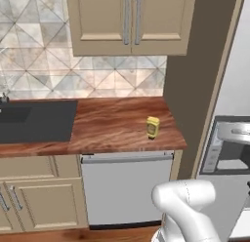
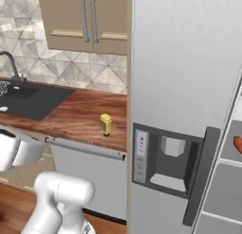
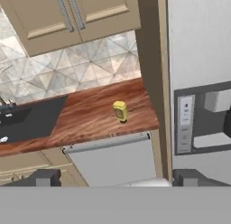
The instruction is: Place the mustard and mayonnaise from the counter to the top shelf of the fridge. If the existing items in the fridge are on the top shelf, move them to other shelves.
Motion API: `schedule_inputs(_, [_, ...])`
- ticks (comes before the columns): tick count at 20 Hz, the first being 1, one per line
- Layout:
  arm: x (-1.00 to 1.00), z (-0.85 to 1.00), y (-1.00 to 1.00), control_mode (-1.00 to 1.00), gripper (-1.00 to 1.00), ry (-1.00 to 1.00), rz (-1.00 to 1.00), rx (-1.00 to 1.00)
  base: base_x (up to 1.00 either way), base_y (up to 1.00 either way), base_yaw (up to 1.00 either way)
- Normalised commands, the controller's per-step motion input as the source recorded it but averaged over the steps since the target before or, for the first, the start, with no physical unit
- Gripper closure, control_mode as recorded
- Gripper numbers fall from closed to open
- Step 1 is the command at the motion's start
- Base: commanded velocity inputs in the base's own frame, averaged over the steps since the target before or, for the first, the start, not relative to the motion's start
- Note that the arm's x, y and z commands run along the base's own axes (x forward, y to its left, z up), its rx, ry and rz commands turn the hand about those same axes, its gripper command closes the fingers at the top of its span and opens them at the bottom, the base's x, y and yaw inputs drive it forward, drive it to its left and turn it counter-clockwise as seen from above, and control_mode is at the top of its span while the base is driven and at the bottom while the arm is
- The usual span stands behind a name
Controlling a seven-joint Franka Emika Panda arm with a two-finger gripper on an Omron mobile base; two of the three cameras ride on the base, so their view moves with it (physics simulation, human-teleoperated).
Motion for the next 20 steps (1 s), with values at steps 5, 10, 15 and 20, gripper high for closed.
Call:
schedule_inputs(5, [0.00, 0.00, 0.00, 1.00, -1.00, 0.00, 0.00, 0.00, 0.74, 0.09, -0.01])
schedule_inputs(10, [0.00, 0.00, 0.00, 1.00, -1.00, 0.00, 0.00, 0.00, 0.25, 0.00, 0.00])
schedule_inputs(15, [0.52, -0.18, 0.09, -1.00, -1.00, 0.21, 0.00, -0.02, 0.00, 0.00, 0.00])
schedule_inputs(20, [0.72, -0.49, 0.19, -1.00, -1.00, 0.35, 0.00, -0.05, 0.00, 0.00, 0.00])
